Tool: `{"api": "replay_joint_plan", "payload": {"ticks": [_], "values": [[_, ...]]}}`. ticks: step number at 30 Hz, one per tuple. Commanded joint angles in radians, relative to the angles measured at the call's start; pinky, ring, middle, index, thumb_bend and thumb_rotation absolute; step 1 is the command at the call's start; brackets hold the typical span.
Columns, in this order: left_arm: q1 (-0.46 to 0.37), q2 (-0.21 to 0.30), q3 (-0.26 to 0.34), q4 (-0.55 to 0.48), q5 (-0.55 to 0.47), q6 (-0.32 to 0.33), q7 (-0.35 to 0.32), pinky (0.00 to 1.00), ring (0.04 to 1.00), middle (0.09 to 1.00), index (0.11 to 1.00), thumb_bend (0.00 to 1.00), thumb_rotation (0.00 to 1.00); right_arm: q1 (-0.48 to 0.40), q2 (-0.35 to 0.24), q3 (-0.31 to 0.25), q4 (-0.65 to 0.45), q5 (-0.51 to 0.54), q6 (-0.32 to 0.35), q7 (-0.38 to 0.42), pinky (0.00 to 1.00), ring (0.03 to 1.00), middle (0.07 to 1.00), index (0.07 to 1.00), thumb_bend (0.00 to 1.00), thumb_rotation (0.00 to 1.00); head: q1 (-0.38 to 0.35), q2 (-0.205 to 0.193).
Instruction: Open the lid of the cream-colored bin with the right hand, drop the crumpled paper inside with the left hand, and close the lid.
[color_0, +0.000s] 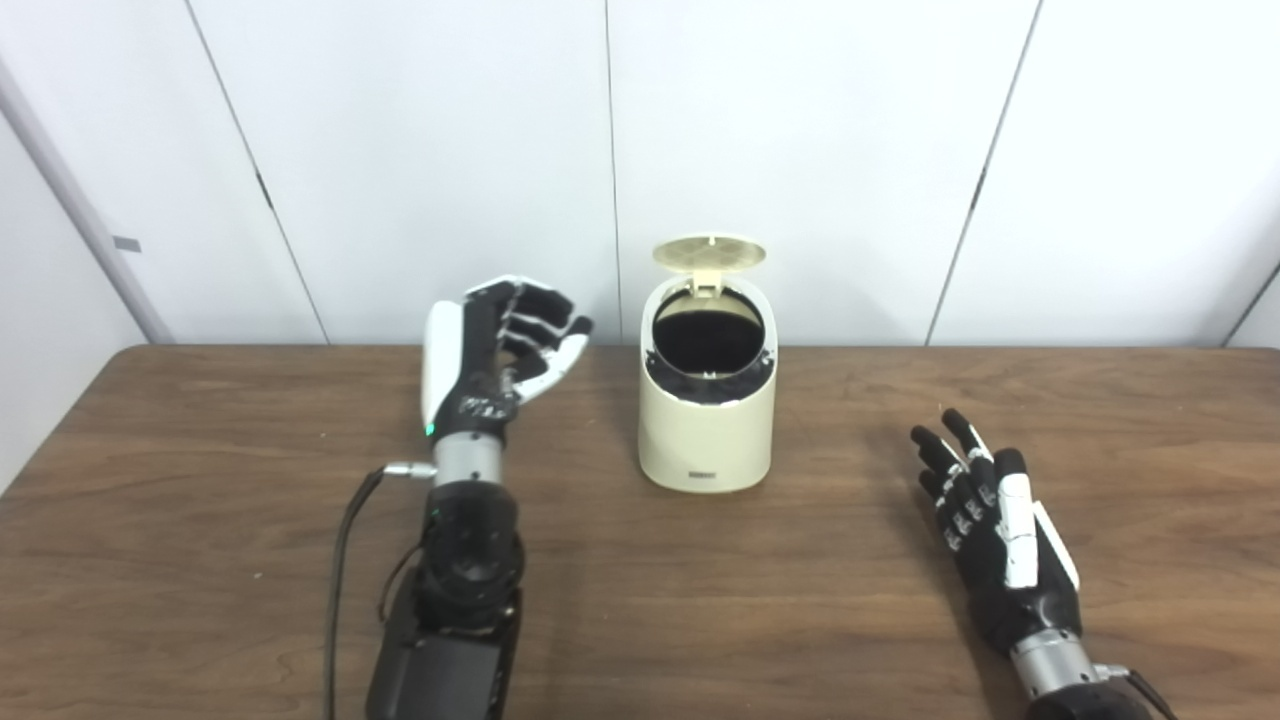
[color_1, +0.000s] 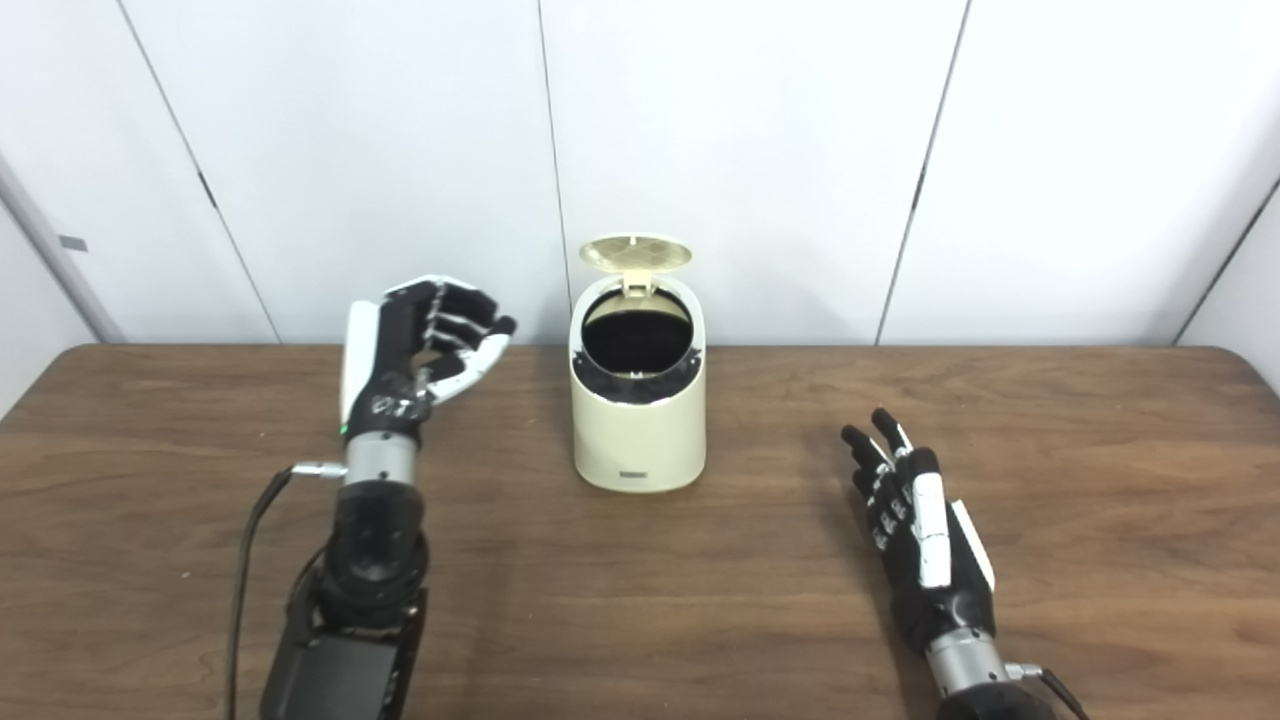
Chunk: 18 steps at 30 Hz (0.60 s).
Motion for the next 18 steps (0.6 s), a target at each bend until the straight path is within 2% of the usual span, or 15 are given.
{"api": "replay_joint_plan", "payload": {"ticks": [1, 3, 4, 6, 8, 9, 10, 12, 16, 18], "values": [[-0.012, -0.001, 0.024, -0.043, -0.032, -0.006, 0.010, 0.36, 0.426, 0.521, 0.474, 0.48, 0.00, 0.040, 0.000, -0.005, 0.054, 0.013, -0.020, 0.016, 1.00, 0.972, 0.898, 0.966, 0.53, 1.00, 0.001, 0.003], [0.001, -0.007, 0.050, -0.055, -0.056, 0.005, 0.016, 0.22, 0.438, 0.509, 0.476, 0.50, 0.00, 0.041, 0.000, -0.005, 0.052, 0.011, -0.029, 0.019, 1.00, 0.973, 0.899, 0.961, 0.52, 1.00, 0.001, 0.004], [0.010, -0.008, 0.061, -0.065, -0.069, 0.018, 0.014, 0.16, 0.299, 0.508, 0.475, 0.51, 0.00, 0.041, 0.000, -0.006, 0.050, 0.010, -0.029, 0.017, 1.00, 0.974, 0.901, 0.962, 0.52, 1.00, 0.002, 0.007], [0.026, -0.013, 0.084, -0.090, -0.106, 0.060, -0.002, 0.08, 0.147, 0.514, 0.470, 0.52, 0.00, 0.041, -0.001, -0.007, 0.048, 0.006, -0.031, 0.014, 1.00, 0.974, 0.900, 0.958, 0.53, 1.00, 0.001, 0.007], [0.045, -0.009, 0.104, -0.104, -0.149, 0.062, -0.014, 0.06, 0.125, 0.491, 0.487, 0.52, 0.00, 0.040, -0.002, -0.007, 0.045, -0.001, -0.034, 0.010, 1.00, 0.977, 0.908, 0.957, 0.54, 1.00, 0.001, 0.007], [0.054, -0.004, 0.108, -0.106, -0.160, 0.056, -0.015, 0.10, 0.162, 0.479, 0.495, 0.52, 0.00, 0.040, -0.001, -0.010, 0.042, 0.001, -0.030, 0.006, 1.00, 0.980, 0.916, 0.958, 0.54, 1.00, 0.000, 0.010], [0.061, 0.000, 0.111, -0.108, -0.168, 0.051, -0.016, 0.18, 0.250, 0.475, 0.496, 0.52, 0.00, 0.039, 0.000, -0.012, 0.041, 0.004, -0.030, 0.006, 1.00, 0.978, 0.920, 0.954, 0.55, 1.00, 0.000, 0.010], [0.075, 0.008, 0.119, -0.111, -0.192, 0.040, -0.021, 0.27, 0.333, 0.479, 0.493, 0.52, 0.00, 0.039, -0.002, -0.012, 0.036, 0.004, -0.034, 0.010, 1.00, 0.985, 0.939, 0.962, 0.55, 1.00, 0.000, 0.013], [0.104, 0.023, 0.128, -0.106, -0.247, -0.005, -0.033, 0.51, 0.453, 0.496, 0.487, 0.50, 0.00, 0.041, -0.006, -0.011, 0.014, 0.005, -0.024, 0.012, 1.00, 0.984, 0.957, 0.969, 0.57, 1.00, 0.003, 0.016], [0.116, 0.030, 0.131, -0.101, -0.265, -0.030, -0.037, 0.53, 0.468, 0.494, 0.486, 0.50, 0.00, 0.040, -0.006, -0.014, 0.009, 0.010, -0.020, 0.012, 1.00, 0.986, 0.961, 0.972, 0.56, 1.00, 0.004, 0.017]]}}
